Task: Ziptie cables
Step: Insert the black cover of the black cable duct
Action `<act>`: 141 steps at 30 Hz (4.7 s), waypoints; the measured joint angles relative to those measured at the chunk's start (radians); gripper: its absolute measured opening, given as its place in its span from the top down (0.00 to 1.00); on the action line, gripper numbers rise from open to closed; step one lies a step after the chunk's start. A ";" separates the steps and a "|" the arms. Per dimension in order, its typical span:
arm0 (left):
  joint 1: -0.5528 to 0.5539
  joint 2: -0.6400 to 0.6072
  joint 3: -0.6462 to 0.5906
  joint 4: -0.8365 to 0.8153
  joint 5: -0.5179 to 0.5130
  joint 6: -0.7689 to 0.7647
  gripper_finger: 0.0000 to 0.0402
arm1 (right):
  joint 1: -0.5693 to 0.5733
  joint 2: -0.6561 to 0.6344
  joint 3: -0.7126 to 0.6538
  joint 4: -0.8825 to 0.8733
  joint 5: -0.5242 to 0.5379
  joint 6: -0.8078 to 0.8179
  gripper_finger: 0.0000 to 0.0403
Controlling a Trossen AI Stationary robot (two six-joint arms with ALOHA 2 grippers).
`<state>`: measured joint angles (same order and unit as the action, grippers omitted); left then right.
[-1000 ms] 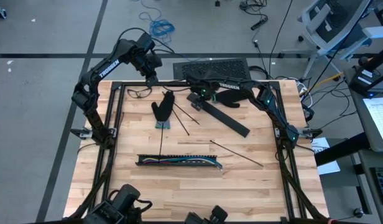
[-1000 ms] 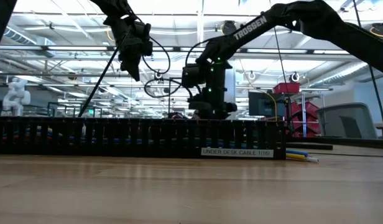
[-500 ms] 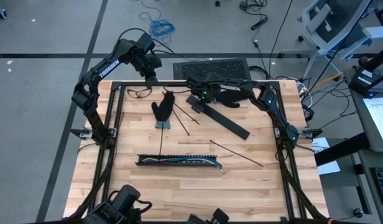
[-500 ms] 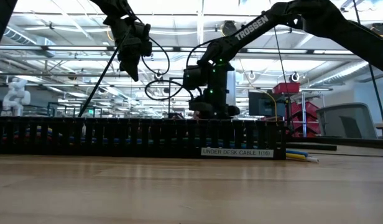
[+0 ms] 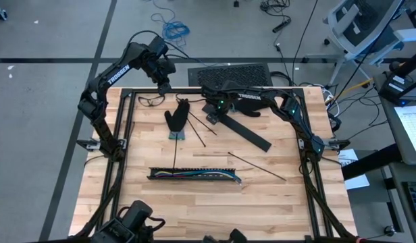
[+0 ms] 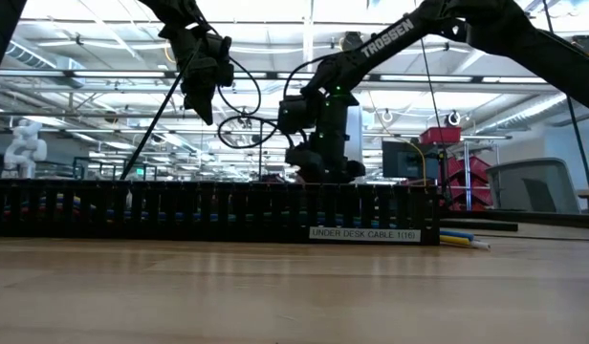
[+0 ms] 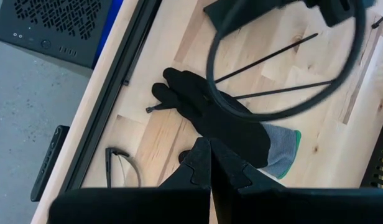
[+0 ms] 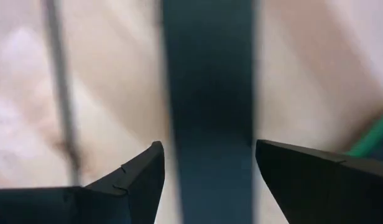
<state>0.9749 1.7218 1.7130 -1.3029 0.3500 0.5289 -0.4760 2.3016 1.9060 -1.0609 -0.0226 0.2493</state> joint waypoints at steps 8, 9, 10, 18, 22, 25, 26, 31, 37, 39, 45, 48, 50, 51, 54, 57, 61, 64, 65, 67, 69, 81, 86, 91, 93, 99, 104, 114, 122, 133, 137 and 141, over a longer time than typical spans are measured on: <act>0.000 0.000 0.000 0.000 0.000 0.000 1.00 | -0.003 0.000 0.000 0.000 0.019 0.000 0.39; 0.000 0.000 0.000 0.000 0.000 0.000 1.00 | -0.003 0.000 0.000 0.000 0.014 0.000 0.39; 0.000 0.000 0.000 0.000 0.000 0.000 1.00 | -0.003 0.000 0.000 0.000 0.017 0.000 0.39; 0.000 0.000 0.000 -0.001 0.000 -0.001 1.00 | -0.008 -0.004 -0.068 0.057 0.013 0.035 0.39; 0.000 0.000 0.000 -0.001 0.000 -0.001 1.00 | -0.009 -0.011 -0.105 0.080 0.011 0.038 0.39; 0.000 0.000 0.000 -0.001 0.000 -0.001 1.00 | -0.010 -0.011 -0.116 0.089 -0.007 0.038 0.39; 0.000 0.000 0.000 -0.001 0.000 -0.001 1.00 | -0.010 -0.011 -0.118 0.090 -0.009 0.038 0.39; 0.000 0.000 0.000 -0.001 0.000 -0.001 1.00 | -0.009 -0.009 -0.122 0.095 -0.005 0.037 0.39; 0.000 0.000 0.000 -0.001 0.000 -0.002 1.00 | -0.009 -0.006 -0.123 0.095 -0.005 0.038 0.40; 0.000 0.000 0.000 -0.001 0.000 -0.002 1.00 | -0.009 -0.006 -0.123 0.095 -0.005 0.038 0.41; 0.000 0.000 0.000 -0.013 0.000 -0.002 1.00 | -0.009 -0.006 -0.124 0.095 -0.005 0.038 0.43; 0.000 0.000 0.000 -0.016 0.000 -0.002 1.00 | -0.009 -0.006 -0.124 0.095 -0.005 0.038 0.42; 0.000 0.000 0.000 -0.016 0.000 -0.002 1.00 | -0.009 -0.006 -0.124 0.094 -0.005 0.038 0.42; 0.000 0.000 0.000 -0.016 0.000 -0.002 1.00 | -0.009 -0.006 -0.124 0.094 -0.006 0.038 0.43; 0.000 0.000 0.000 -0.016 0.000 -0.001 1.00 | -0.009 -0.006 -0.124 0.094 -0.008 0.038 0.43; 0.000 0.000 0.000 -0.016 0.000 -0.001 1.00 | -0.009 -0.006 -0.124 0.094 -0.009 0.038 0.43; 0.000 0.000 0.000 -0.016 -0.004 -0.001 1.00 | -0.009 -0.006 -0.125 0.093 -0.012 0.038 0.43; 0.000 0.000 0.000 -0.016 -0.005 -0.001 1.00 | -0.010 -0.006 -0.125 0.093 -0.022 0.038 0.43; 0.000 0.000 0.000 -0.016 -0.006 -0.001 1.00 | -0.010 -0.006 -0.125 0.093 -0.022 0.038 0.43; 0.000 0.000 0.000 -0.016 -0.007 0.000 1.00 | -0.010 -0.006 -0.125 0.093 -0.024 0.038 0.43; 0.000 0.000 0.000 -0.016 -0.008 0.000 1.00 | -0.010 -0.006 -0.125 0.092 -0.025 0.038 0.43; 0.000 0.000 0.000 -0.016 -0.010 0.001 1.00 | -0.010 -0.006 -0.125 0.092 -0.031 0.038 0.43; 0.000 0.000 0.000 -0.016 -0.010 0.001 1.00 | -0.010 -0.006 -0.125 0.091 -0.033 0.038 0.44; 0.000 0.000 0.000 -0.016 -0.010 0.001 1.00 | -0.010 -0.011 -0.125 0.090 -0.035 0.037 0.44; 0.000 0.000 0.000 -0.015 -0.010 0.001 1.00 | -0.010 -0.018 -0.126 0.090 -0.036 0.034 0.44; 0.000 0.000 0.000 -0.015 -0.010 0.002 1.00 | -0.015 -0.042 -0.131 0.093 -0.044 0.033 0.44; 0.000 0.000 0.000 -0.014 -0.010 0.002 1.00 | -0.023 -0.053 -0.131 0.094 -0.046 0.040 0.44; 0.000 0.000 0.000 -0.015 -0.010 0.002 1.00 | -0.024 -0.055 -0.130 0.091 -0.038 0.027 0.49; 0.000 0.000 0.000 -0.015 -0.010 0.002 1.00 | -0.021 -0.056 -0.129 0.089 -0.036 0.028 0.44; 0.000 0.000 0.000 -0.015 -0.010 0.003 1.00 | -0.014 -0.065 -0.127 0.027 -0.033 0.001 0.28; 0.000 0.000 0.000 -0.015 -0.010 0.003 1.00 | 0.003 -0.066 -0.127 0.063 -0.024 0.009 0.25; 0.000 0.000 0.000 -0.021 -0.010 0.002 1.00 | 0.021 -0.066 -0.126 0.102 0.013 0.031 0.24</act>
<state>0.9750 1.7218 1.7130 -1.3243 0.3401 0.5313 -0.4549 2.2356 1.7798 -0.9594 -0.0101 0.2800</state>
